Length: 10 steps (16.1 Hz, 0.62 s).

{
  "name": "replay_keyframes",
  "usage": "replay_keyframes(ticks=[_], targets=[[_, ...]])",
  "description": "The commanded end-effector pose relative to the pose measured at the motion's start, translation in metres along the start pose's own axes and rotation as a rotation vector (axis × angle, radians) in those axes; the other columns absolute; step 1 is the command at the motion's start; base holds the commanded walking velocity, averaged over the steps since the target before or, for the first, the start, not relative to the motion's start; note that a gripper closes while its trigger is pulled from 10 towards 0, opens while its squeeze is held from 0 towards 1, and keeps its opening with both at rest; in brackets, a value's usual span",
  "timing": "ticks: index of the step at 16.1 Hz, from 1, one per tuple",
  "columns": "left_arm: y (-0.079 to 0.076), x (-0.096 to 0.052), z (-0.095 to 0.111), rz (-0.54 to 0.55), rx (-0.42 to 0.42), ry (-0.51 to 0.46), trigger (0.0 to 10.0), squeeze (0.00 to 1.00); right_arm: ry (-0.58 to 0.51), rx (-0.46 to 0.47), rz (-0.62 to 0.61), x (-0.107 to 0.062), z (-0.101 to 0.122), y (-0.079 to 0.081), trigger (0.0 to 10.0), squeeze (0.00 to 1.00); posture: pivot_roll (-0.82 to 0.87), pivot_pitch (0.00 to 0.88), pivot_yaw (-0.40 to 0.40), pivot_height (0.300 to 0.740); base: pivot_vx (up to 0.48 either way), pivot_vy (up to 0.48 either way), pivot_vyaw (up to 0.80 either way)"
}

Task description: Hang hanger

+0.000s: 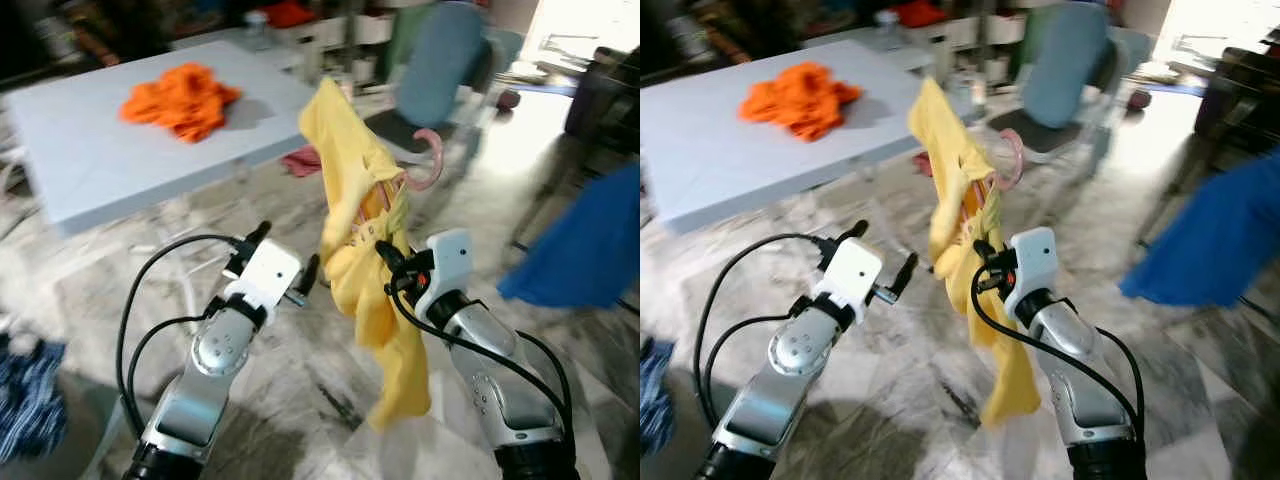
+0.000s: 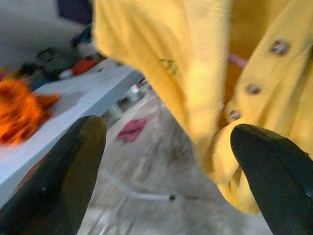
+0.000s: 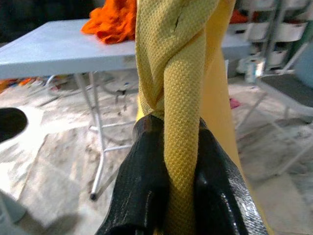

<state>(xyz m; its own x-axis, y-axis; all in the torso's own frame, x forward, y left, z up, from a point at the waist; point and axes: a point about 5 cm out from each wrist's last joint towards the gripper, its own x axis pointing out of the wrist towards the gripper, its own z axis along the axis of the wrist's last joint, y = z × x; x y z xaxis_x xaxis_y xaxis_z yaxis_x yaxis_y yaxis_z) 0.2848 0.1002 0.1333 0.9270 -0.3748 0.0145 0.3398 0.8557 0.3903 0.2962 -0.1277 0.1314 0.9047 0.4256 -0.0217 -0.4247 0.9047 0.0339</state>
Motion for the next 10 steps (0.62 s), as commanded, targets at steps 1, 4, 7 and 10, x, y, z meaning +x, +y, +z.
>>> replay_keyframes(ticks=[1, 4, 7, 10], targets=[[0.0022, -0.0015, -0.0045, 0.033, 0.001, 0.022, 10.0, 0.0, -0.015, 0.009, 0.003, -0.0002, 0.0018, 0.0016, 10.0, 0.0, -0.07, 0.0, -0.001, 0.74, 0.0, 0.0, 0.8], [0.0063, -0.0014, -0.0095, 0.067, -0.047, 0.06, 10.0, 0.0, -0.005, -0.007, -0.024, -0.0019, -0.0029, 0.0029, 10.0, 0.0, -0.07, 0.0, -0.003, 0.74, 0.0, 0.0, 0.8], [0.0087, 0.001, -0.0089, 0.065, -0.083, 0.06, 10.0, 0.0, 0.002, -0.008, -0.024, -0.0041, -0.0051, 0.0042, 10.0, 0.0, -0.07, 0.0, 0.0, 0.74, 0.0, 0.0, 0.8], [0.008, 0.0002, -0.0102, 0.068, -0.106, 0.071, 10.0, 0.0, 0.007, -0.009, -0.025, -0.0061, -0.007, 0.0042, 10.0, 0.0, -0.07, 0.0, 0.002, 0.74, 0.0, 0.0, 0.7]])
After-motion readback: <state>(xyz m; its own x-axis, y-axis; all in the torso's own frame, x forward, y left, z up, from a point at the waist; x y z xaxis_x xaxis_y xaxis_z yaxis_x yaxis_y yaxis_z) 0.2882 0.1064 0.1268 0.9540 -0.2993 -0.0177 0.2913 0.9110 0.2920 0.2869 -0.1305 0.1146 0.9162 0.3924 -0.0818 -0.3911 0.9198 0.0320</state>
